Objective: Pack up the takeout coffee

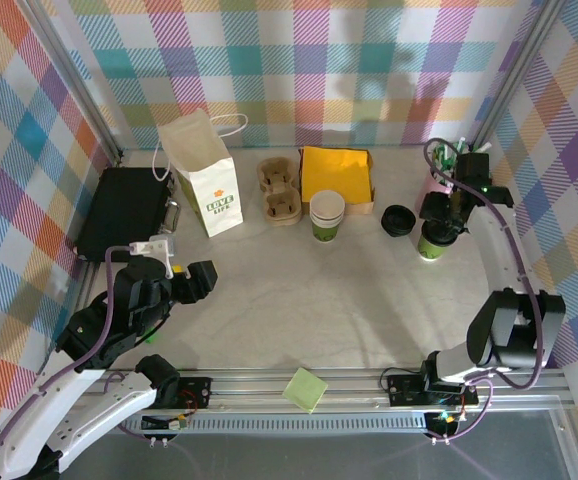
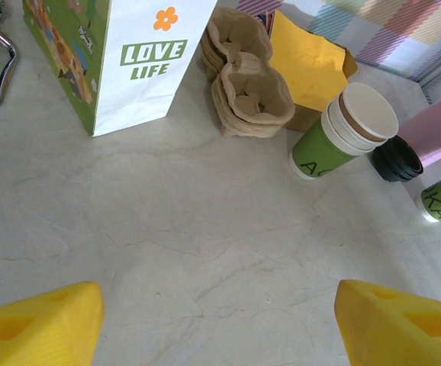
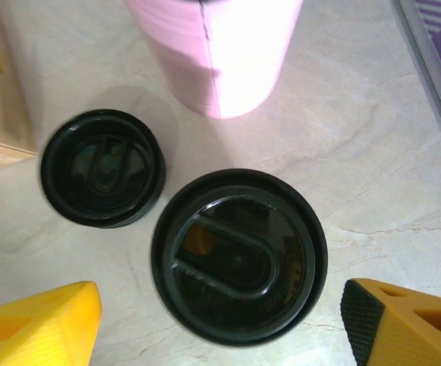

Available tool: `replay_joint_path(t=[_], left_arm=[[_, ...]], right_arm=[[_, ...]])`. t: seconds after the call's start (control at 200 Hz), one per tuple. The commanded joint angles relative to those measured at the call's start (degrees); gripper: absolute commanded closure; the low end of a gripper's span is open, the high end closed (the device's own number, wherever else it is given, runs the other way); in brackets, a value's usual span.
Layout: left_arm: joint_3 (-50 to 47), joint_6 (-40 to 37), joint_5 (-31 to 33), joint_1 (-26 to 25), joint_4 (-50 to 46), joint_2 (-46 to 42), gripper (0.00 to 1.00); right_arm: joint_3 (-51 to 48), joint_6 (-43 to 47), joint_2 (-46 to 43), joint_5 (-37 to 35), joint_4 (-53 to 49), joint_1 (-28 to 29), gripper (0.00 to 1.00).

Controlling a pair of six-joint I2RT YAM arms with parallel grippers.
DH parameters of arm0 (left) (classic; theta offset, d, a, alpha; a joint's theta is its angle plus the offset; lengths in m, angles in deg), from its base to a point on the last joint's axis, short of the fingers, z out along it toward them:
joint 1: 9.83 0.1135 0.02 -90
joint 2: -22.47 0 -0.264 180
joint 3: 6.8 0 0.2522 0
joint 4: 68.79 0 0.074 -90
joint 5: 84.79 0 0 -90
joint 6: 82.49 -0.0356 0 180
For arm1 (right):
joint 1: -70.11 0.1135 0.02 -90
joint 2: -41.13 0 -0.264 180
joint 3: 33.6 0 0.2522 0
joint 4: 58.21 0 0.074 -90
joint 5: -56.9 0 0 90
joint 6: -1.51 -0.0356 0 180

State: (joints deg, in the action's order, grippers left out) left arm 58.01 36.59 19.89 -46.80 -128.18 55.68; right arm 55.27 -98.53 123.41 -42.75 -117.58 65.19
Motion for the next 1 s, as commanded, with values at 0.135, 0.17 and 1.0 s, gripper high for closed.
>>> replay_joint_path(t=[0.135,0.17,1.0], left_arm=[[2.21,-0.80,-0.21,0.50,0.85,1.51,0.20],[2.49,-0.93,-0.52,0.47,1.17,2.16,0.20],[9.56,-3.29,-3.51,0.50,11.60,26.47,0.19]], right_arm=[[0.52,-3.91,-10.69,18.77,-3.31,-0.30,0.17],[-0.19,-5.36,-12.03,21.92,-3.04,-0.33,0.17],[-20.02,-19.77,-20.67,35.47,13.30,26.70,0.18]])
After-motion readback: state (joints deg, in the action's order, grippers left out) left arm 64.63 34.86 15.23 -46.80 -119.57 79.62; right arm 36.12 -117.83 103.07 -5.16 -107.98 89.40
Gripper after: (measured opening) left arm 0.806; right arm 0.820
